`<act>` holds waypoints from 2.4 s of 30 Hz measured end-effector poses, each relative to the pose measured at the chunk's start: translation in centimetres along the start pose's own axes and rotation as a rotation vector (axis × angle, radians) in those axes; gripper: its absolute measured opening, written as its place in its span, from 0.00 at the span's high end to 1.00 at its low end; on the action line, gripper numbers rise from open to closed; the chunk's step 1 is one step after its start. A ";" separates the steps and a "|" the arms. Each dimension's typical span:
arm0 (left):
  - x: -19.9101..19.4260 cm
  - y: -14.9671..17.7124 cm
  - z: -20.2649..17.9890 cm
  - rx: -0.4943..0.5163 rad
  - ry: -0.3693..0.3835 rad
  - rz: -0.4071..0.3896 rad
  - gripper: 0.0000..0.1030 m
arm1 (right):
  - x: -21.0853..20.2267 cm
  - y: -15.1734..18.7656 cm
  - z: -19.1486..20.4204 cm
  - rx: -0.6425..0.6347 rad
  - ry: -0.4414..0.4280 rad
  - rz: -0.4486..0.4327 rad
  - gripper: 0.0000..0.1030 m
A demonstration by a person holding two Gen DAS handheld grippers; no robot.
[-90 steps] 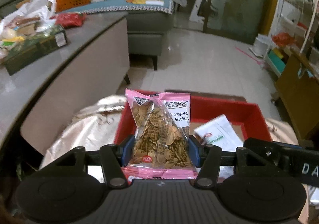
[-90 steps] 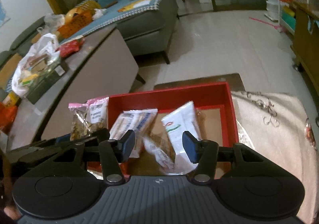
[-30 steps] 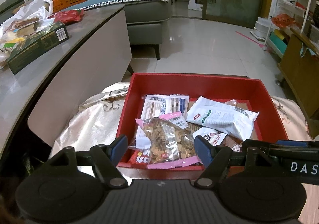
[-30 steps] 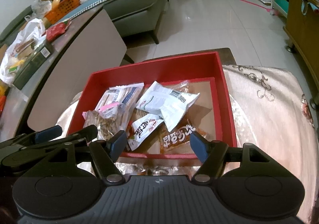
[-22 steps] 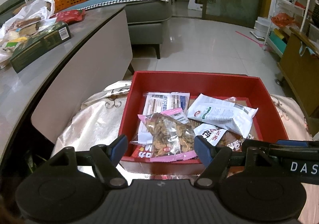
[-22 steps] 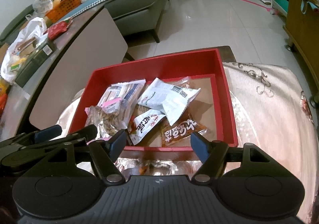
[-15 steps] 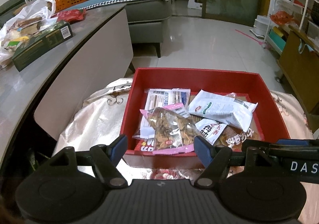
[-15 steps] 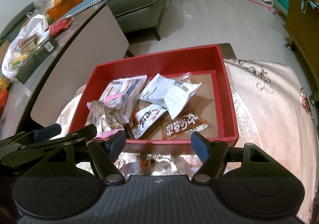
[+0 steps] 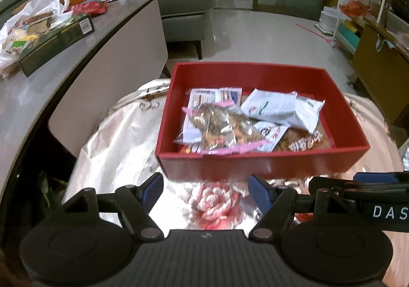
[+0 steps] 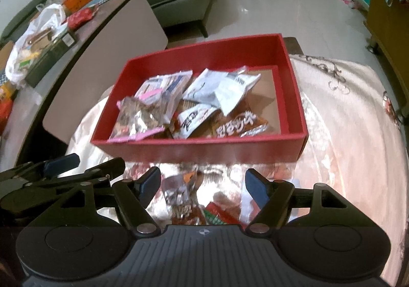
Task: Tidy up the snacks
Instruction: 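Withdraw both open grippers from the red box toward the loose snacks, then lower the left gripper onto the Kaprons wafer packet while the right gripper approaches the brown duck-neck pouch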
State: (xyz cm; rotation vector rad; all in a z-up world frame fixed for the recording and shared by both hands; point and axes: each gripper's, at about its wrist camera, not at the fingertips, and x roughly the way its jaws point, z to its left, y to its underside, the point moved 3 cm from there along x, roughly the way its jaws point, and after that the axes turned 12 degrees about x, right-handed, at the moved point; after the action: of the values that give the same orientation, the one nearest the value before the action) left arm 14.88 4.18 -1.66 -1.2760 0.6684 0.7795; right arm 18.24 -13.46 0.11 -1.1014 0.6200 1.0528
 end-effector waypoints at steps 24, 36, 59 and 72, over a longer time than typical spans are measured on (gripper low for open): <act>0.5 7.6 -2.3 0.073 0.153 0.197 0.34 | -2.4 3.6 -3.3 0.043 0.021 0.056 0.14; 1.3 8.9 -2.9 0.096 0.185 0.208 0.17 | -0.4 3.8 -1.4 -0.019 -0.008 0.116 0.13; 0.4 10.1 -0.7 0.071 0.173 0.237 0.46 | 7.8 5.3 4.9 -0.222 0.093 0.206 0.15; 1.5 9.6 0.1 0.062 0.172 0.255 0.44 | 7.6 3.9 2.4 -0.139 0.000 0.232 0.00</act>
State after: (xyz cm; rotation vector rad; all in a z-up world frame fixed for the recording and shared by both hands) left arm 7.93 5.56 -8.28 -1.2244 1.0014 0.8547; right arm 17.63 -8.14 -6.98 -1.1688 0.6944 1.3116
